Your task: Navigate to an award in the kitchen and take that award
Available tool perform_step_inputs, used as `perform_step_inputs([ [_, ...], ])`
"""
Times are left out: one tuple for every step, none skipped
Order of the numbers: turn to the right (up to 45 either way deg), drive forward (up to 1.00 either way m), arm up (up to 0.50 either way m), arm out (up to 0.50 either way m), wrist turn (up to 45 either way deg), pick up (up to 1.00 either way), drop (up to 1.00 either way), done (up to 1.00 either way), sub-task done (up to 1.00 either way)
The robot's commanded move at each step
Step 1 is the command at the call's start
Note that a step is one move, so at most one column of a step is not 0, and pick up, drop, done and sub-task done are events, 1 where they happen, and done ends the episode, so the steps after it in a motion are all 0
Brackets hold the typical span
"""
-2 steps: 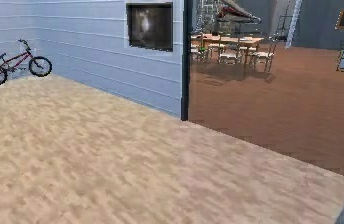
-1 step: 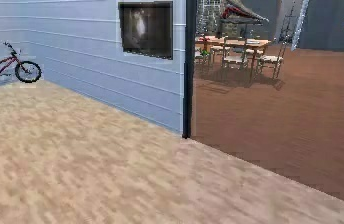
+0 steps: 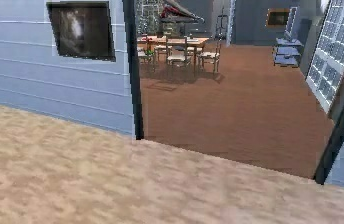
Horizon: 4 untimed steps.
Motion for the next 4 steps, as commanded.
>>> perform_step_inputs([
  [0.0,1.00,0.00,0.00,0.0,0.00,0.00,0.00,0.00],
  [3.0,0.00,0.00,0.00,0.0,0.00,0.00,0.00,0.00],
  [0.0,1.00,0.00,0.00,0.0,0.00,0.00,0.00,0.00],
  [0.0,0.65,0.00,0.00,0.0,0.00,0.00,0.00,0.00],
])
